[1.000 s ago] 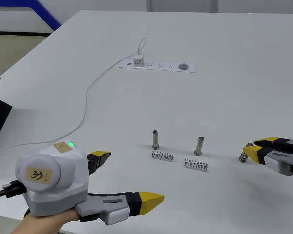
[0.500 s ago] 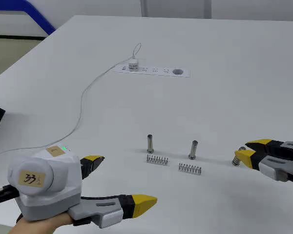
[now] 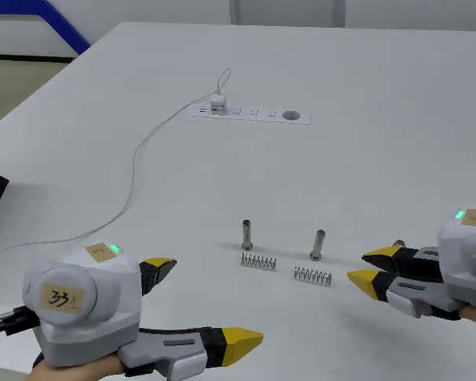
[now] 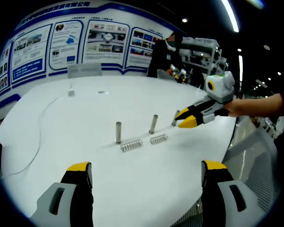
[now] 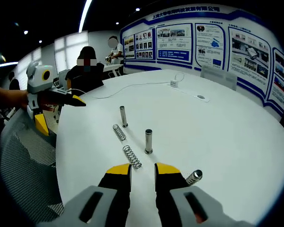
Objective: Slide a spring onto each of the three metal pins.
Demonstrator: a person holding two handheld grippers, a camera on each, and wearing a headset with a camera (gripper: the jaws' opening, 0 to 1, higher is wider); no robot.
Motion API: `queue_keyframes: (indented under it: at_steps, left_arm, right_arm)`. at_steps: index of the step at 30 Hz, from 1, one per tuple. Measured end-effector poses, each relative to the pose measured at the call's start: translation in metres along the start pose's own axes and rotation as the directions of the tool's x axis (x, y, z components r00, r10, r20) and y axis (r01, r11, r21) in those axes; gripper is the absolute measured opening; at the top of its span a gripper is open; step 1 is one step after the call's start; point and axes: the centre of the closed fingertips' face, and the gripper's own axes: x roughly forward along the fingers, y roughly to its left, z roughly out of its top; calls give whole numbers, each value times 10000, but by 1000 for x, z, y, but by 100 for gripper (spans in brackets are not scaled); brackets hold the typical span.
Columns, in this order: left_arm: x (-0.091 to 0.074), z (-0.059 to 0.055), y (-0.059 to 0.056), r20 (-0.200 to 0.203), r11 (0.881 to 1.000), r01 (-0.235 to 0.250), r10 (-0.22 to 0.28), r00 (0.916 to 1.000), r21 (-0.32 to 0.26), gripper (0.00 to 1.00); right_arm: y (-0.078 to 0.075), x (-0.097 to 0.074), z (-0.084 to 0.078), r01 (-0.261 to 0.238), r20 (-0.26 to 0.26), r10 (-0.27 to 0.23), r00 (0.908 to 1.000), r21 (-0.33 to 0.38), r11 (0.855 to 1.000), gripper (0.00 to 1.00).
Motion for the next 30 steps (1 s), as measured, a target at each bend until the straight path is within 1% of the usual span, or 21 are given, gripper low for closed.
queue_keyframes:
  at_steps: [2, 3, 7, 8, 9, 10, 14, 20, 24, 27, 30]
  left_arm:
    - [0, 4, -2, 213, 9998, 145, -141, 9997, -154, 98]
    - [0, 4, -2, 236, 9997, 162, -157, 9996, -189, 98]
    - [1, 1, -2, 111, 9998, 131, -129, 9999, -173, 98]
    - [1, 1, -2, 115, 9997, 134, -132, 9998, -204, 98]
    - [1, 1, -2, 109, 9997, 123, -121, 9999, -221, 98]
    - [1, 1, -1, 98, 9997, 104, -102, 9999, -217, 98]
    - [1, -1, -1, -3, 9999, 46, -46, 10000, -164, 98]
    - [0, 0, 2, 48, 9995, -65, 67, 10000, -309, 98]
    - [-2, 1, 4, 151, 9990, -162, 168, 9997, -421, 98]
    - [-2, 1, 4, 148, 9987, -203, 210, 9997, -458, 98]
    - [-1, 0, 4, 102, 9988, -178, 182, 9998, -460, 98]
  right_arm:
    - [3, 4, -1, -121, -94, 120, 9999, -75, 9999, 20]
    - [3, 6, -2, -179, -122, 178, 9998, -87, 9998, 20]
    - [6, 16, -5, -335, -248, 332, 9991, -119, 9994, 20]
    - [6, 18, -4, -371, -242, 371, 9990, 10, 9993, 20]
    - [9, 21, -3, -459, -139, 465, 9988, 415, 9981, 20]
    - [10, 23, -2, -541, -105, 549, 9984, 616, 9966, 20]
    - [12, 36, -10, -625, -572, 635, 9963, 181, 9979, 20]
    - [15, 47, -16, -757, -848, 764, 9935, 119, 9971, 20]
    - [15, 51, -19, -812, -980, 810, 9919, 24, 9967, 20]
    - [13, 52, -21, -851, -1049, 848, 9909, 16, 9964, 20]
    - [12, 53, -20, -844, -984, 846, 9915, 58, 9964, 19]
